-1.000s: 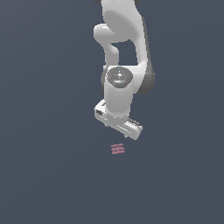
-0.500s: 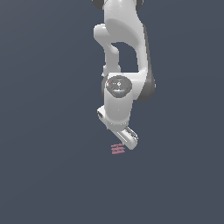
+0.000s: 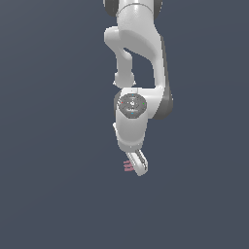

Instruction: Pick up the object and move it to a goal position.

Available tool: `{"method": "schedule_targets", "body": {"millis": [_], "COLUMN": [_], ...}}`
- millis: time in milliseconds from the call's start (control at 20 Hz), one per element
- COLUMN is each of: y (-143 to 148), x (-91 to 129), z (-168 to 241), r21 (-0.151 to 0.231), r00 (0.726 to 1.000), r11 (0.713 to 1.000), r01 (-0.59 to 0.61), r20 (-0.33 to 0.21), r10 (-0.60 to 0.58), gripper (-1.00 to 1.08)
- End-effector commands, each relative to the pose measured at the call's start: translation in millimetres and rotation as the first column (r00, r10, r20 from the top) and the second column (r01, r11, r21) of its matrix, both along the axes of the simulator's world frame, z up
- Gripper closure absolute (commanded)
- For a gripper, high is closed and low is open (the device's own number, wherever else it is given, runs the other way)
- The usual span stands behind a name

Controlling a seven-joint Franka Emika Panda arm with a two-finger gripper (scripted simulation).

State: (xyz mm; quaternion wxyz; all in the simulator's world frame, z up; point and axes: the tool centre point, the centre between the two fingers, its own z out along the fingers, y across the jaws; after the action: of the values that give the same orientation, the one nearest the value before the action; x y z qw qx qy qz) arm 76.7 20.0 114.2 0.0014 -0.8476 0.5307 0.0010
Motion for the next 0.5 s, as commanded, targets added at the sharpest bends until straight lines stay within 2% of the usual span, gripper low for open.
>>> {"method": "schedule_targets", "body": {"millis": [0, 450], "y": [0, 1], "x": [3, 12], "z": [-4, -15], "r21": [0.000, -0.003], "r00": [0.998, 0.973], "r11": [0.998, 0.973], "r01": [0.068, 0.232], "r20": [0.000, 0.000], "r10": [-0.068, -0.232], "gripper": [-0.92, -0.92]}}
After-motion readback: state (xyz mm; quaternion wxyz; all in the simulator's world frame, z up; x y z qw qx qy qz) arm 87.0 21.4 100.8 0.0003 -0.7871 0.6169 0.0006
